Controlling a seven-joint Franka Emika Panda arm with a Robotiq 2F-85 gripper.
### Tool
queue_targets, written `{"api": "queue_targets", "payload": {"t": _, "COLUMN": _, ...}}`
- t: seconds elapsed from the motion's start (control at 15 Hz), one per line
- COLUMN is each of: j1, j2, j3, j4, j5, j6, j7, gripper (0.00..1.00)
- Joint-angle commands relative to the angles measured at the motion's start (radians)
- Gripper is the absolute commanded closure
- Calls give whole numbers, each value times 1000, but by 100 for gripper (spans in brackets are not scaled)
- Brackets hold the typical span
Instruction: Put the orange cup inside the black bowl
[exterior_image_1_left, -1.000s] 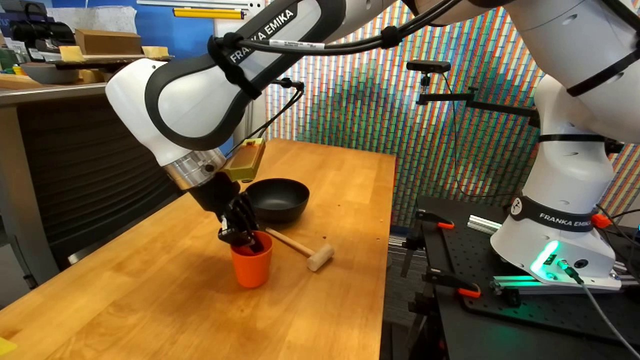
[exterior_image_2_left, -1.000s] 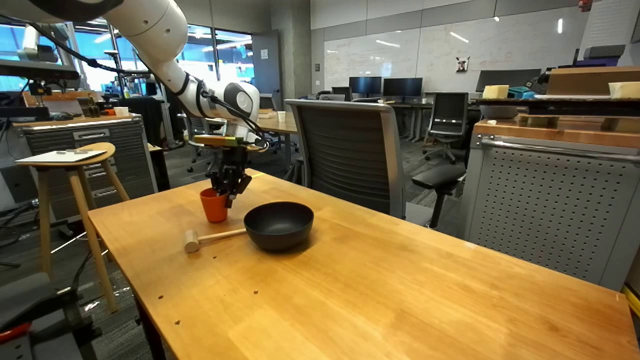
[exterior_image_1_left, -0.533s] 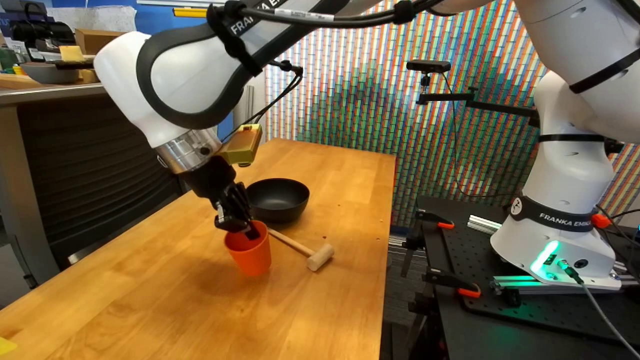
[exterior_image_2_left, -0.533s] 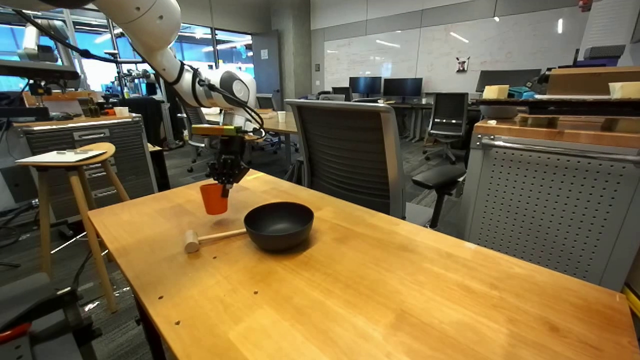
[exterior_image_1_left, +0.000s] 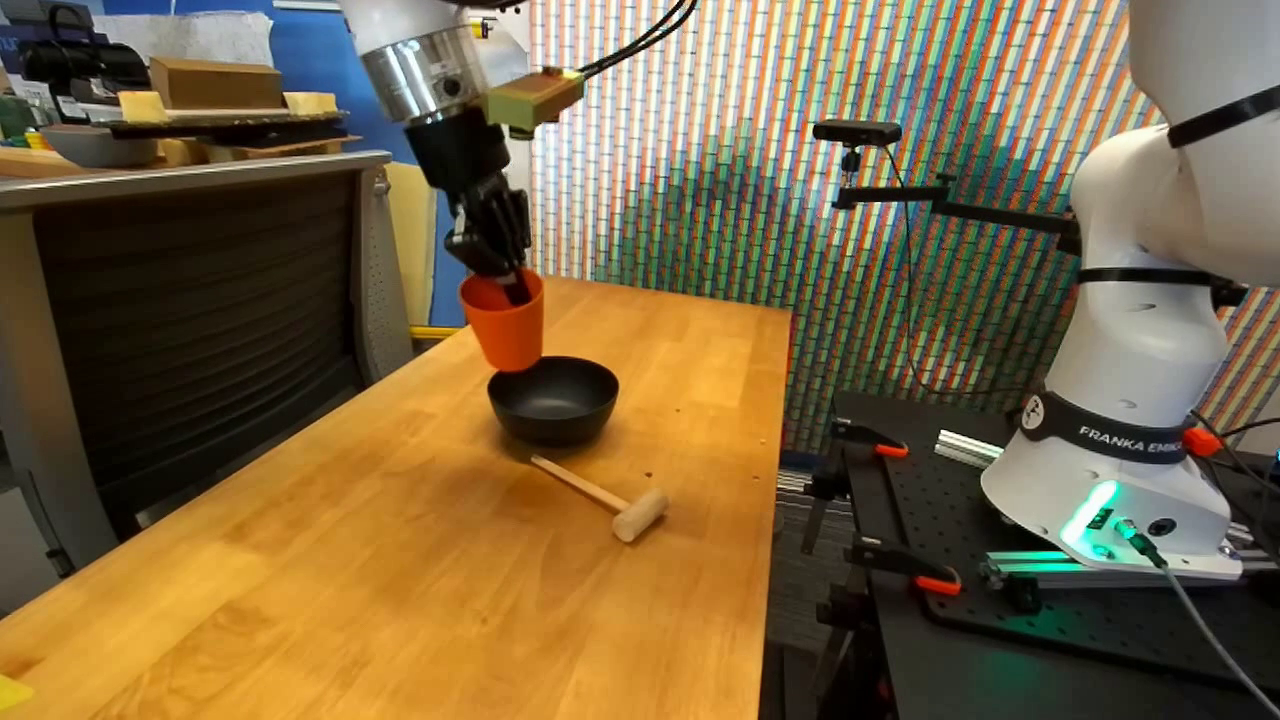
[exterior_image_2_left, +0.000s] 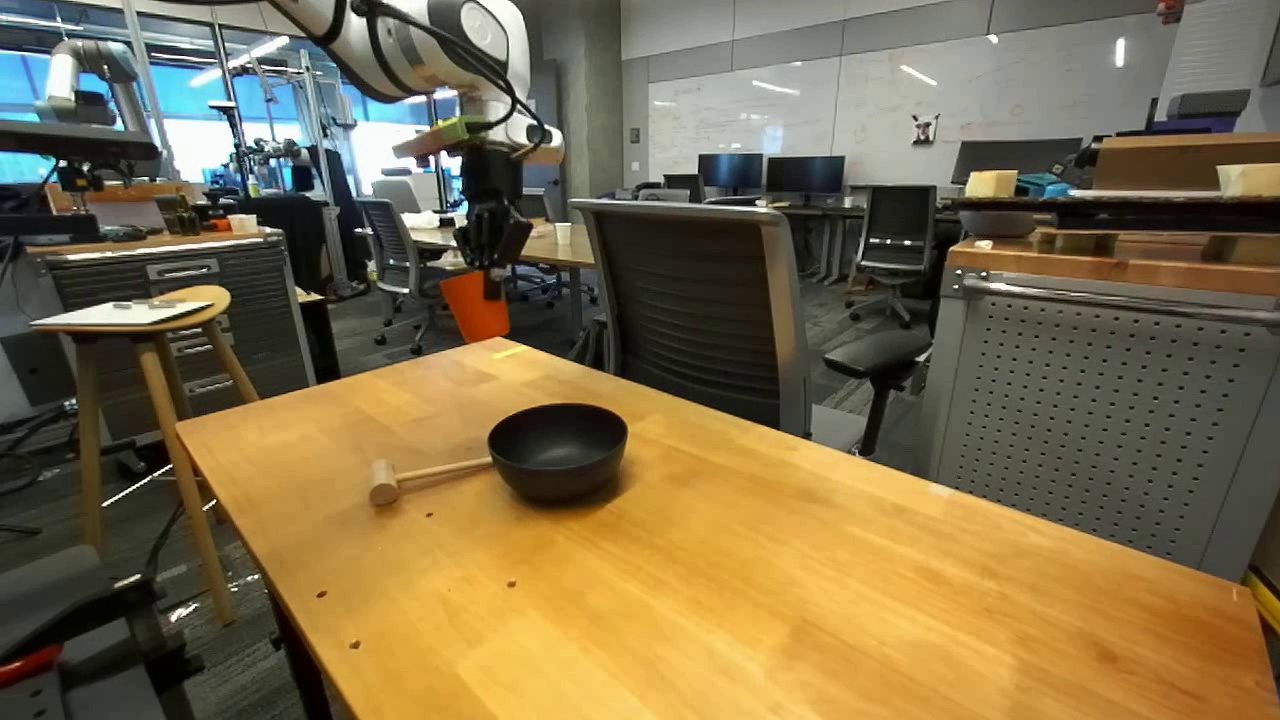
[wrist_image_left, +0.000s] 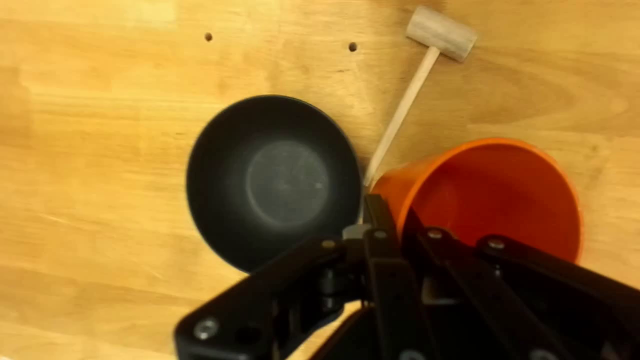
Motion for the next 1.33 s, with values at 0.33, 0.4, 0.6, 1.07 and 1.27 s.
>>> {"api": "queue_targets", "payload": {"t": 0.33, "j1": -121, "j2": 44, "j3": -60, "j4": -29, "j5": 22, "j6": 64, "j7": 104, "gripper": 98}}
{"api": "queue_targets", "payload": {"t": 0.4, "j1": -133, "j2": 71, "j3": -62, "j4": -17, "j5": 30, "j6": 70, "j7": 99, "gripper": 98}}
{"api": "queue_targets", "payload": {"t": 0.6, "j1": -168, "j2": 155, "j3": -64, "j4": 7, "j5": 61, "j6": 88, "j7": 74, "gripper": 98}}
{"api": "queue_targets", "payload": {"t": 1.07, "j1": -208, "j2": 232, "j3": -48, "j4": 33, "j5": 154, "j6": 129, "j7": 19, "gripper": 69}}
{"api": "queue_targets", "payload": {"t": 1.27, "j1": -156, "j2": 127, "j3": -55, "j4": -69, "j5": 107, "j6": 180, "j7": 46, "gripper": 54}}
